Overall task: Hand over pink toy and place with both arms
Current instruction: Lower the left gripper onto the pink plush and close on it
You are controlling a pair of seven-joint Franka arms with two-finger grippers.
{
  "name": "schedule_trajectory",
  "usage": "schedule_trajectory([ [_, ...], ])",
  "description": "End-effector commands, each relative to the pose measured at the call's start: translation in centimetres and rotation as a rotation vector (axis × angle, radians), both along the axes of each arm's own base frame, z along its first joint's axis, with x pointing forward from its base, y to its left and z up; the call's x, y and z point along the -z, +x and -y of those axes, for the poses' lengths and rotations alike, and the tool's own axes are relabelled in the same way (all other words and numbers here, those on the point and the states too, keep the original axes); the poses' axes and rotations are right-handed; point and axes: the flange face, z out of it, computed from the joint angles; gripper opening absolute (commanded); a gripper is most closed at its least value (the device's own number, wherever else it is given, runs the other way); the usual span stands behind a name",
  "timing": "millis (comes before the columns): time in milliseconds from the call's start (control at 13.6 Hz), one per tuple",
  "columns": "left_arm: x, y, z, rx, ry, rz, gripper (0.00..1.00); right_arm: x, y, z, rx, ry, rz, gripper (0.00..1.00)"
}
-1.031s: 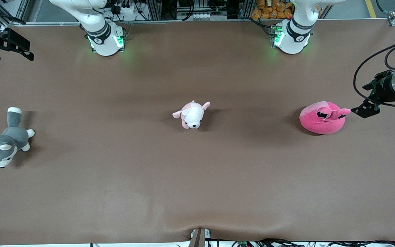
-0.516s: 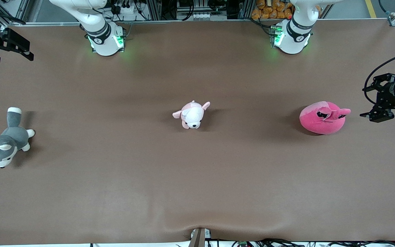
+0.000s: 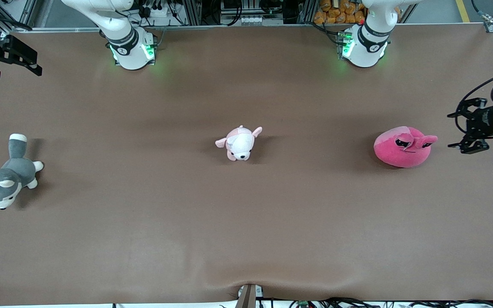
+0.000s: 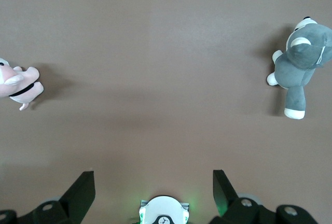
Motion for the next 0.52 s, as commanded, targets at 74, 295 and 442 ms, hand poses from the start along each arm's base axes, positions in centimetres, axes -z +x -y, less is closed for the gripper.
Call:
schedule_trajectory([
  [74, 3.9, -1.3, 0.0, -0.029, -0.002, 0.036, 1.00, -0.3, -0.7, -0.1, -0.003, 0.012, 0.007, 1.00],
  [295, 7.0, -1.1, 0.2, -0.030, 0.001, 0.024, 1.00, -0.3, -0.7, 0.2, 0.002, 0.013, 0.007, 1.00],
  [442, 8.1, -1.0, 0.0, -0.033, 0.001, 0.013, 1.00, -0.4, -0.5, 0.3, 0.002, 0.010, 0.014, 1.00],
])
